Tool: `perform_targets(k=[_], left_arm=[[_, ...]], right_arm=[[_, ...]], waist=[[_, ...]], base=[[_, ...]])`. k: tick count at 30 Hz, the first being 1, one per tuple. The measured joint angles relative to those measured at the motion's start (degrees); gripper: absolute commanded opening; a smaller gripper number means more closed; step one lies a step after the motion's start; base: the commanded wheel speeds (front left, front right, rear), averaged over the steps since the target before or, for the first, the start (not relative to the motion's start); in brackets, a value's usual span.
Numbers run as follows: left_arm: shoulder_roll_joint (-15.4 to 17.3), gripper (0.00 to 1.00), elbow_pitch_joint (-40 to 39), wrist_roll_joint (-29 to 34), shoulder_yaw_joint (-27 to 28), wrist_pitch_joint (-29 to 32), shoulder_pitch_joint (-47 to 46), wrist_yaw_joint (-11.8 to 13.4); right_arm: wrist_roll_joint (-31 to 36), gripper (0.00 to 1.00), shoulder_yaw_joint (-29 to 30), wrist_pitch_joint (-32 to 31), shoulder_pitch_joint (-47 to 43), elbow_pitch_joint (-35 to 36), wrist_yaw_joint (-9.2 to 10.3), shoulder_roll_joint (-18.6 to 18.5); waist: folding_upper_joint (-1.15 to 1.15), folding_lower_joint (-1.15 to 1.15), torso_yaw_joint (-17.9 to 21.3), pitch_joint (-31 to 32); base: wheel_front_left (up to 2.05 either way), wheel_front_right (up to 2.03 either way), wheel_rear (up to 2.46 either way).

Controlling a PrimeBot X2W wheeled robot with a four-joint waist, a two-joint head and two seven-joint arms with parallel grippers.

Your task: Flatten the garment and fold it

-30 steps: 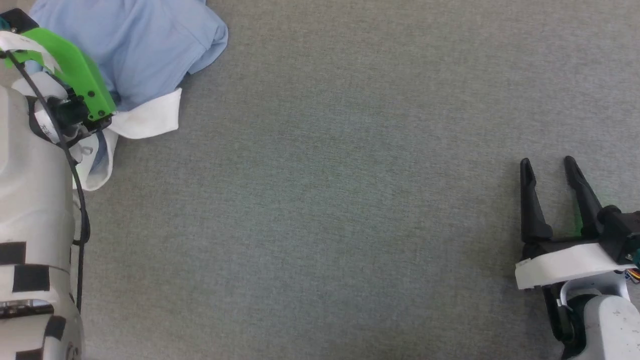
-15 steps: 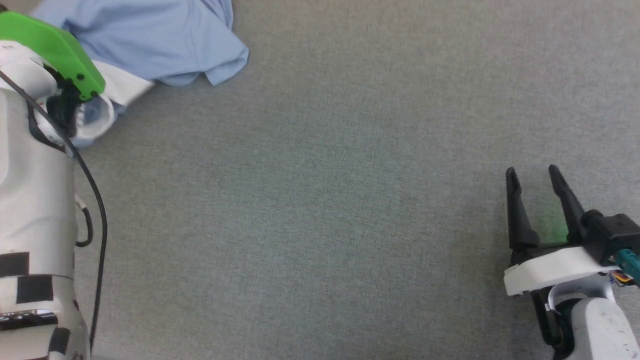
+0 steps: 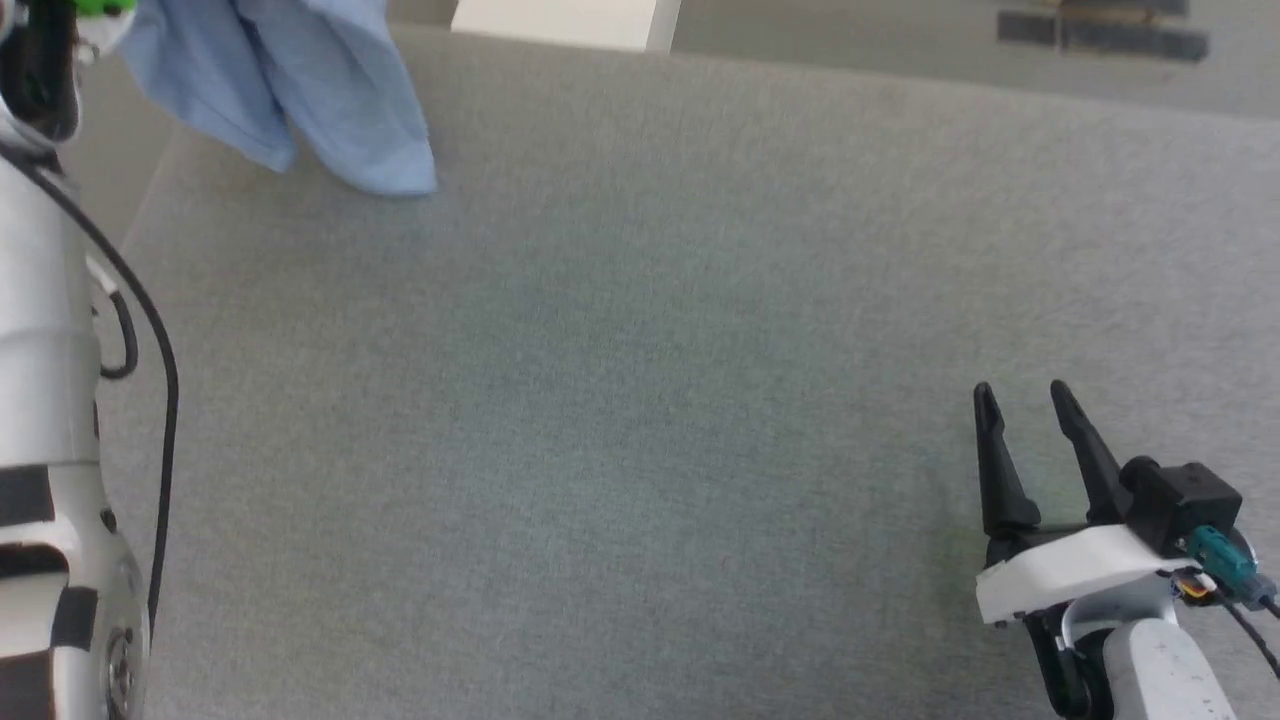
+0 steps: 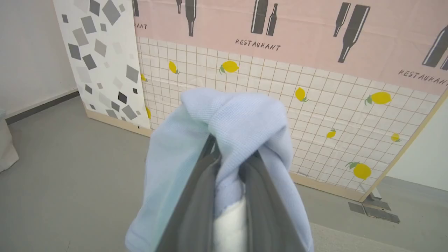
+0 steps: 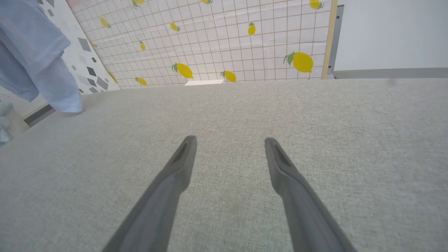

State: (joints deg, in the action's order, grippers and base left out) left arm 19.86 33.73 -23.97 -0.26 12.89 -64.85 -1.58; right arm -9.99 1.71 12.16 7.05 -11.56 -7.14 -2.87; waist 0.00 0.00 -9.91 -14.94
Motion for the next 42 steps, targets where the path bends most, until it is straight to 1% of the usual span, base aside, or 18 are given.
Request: perform_targets(k=[1, 2, 6, 9, 15, 19, 23, 28, 32, 37, 42], left_arm=[[-0.1, 0.00, -0.2, -0.2, -0.2, -0.2, -0.7, -0.4], [-0.7, 0.00, -1.0, -0.6, -1.1, -0.1, -2.6, -1.6], [-2.4, 0.00, -1.8, -1.1, -2.9, 0.4, -4.5, -3.0], [-4.2, 0.00, -2.4, -3.2, -3.8, 0.7, -4.9, -3.8], [-8.3, 0.00, -3.3, -6.9, -6.4, 2.0, -4.8, -4.9], [-11.4, 0.00, -4.3, -9.4, -8.5, 2.5, -4.7, -5.2], [-13.6, 0.00, -4.7, -11.5, -11.0, 3.1, -3.8, -5.5], [-14.9, 0.00, -4.0, -13.3, -14.7, 4.6, -0.5, -5.5], [-15.4, 0.00, -1.7, -13.2, -18.8, 5.8, 3.4, -5.5], [-16.2, 0.00, 2.8, -12.8, -24.6, 6.7, 10.0, -5.5], [-16.6, 0.00, 8.8, -13.6, -28.9, 6.8, 17.1, -5.5]], right_arm=[[-0.3, 1.00, -0.1, 0.2, 0.0, -0.5, 0.01, 0.0], [-1.0, 1.00, -0.2, 0.8, -0.1, -1.8, 0.00, 0.0], [-1.7, 1.00, -0.4, 1.4, -0.1, -3.2, 0.00, 0.0], [-2.2, 1.00, -0.5, 1.7, -0.1, -4.2, 0.00, 0.0], [-2.2, 1.00, 0.2, 2.1, -0.2, -5.6, 0.00, 0.0], [-2.1, 1.00, 1.2, 2.3, -1.0, -6.1, 0.00, 0.0], [-1.8, 1.00, 2.2, 2.4, -1.5, -6.3, 0.00, 0.0], [-1.5, 1.00, 3.0, 2.5, -1.7, -6.2, 0.00, 0.0], [-1.5, 1.00, 3.5, 2.5, -2.1, -5.9, 0.00, 0.0], [-1.5, 1.00, 3.7, 2.5, -2.1, -5.6, 0.00, 0.0], [-1.5, 1.00, 3.5, 2.5, -2.1, -5.5, 0.00, 0.0]], waist=[[0.00, 0.00, 0.2, 0.8], [0.00, 0.00, 0.8, 3.0], [0.00, 0.00, 1.7, 5.3], [0.00, 0.00, 2.7, 6.7], [0.00, 0.00, 5.7, 8.9], [0.00, 0.00, 8.2, 10.3], [0.00, 0.00, 11.1, 11.4], [0.00, 0.00, 14.6, 12.1], [0.00, 0.00, 16.9, 12.0], [0.00, 0.00, 17.8, 10.1], [0.00, 0.00, 18.1, 8.3]], base=[[0.00, 0.00, 0.00], [0.00, 0.00, 0.00], [0.00, 0.00, 0.00], [0.00, 0.00, 0.00], [0.00, 0.00, 0.00], [0.00, 0.00, 0.00], [0.00, 0.00, 0.00], [0.00, 0.00, 0.00], [0.00, 0.00, 0.00], [0.00, 0.00, 0.00], [0.00, 0.00, 0.00]])
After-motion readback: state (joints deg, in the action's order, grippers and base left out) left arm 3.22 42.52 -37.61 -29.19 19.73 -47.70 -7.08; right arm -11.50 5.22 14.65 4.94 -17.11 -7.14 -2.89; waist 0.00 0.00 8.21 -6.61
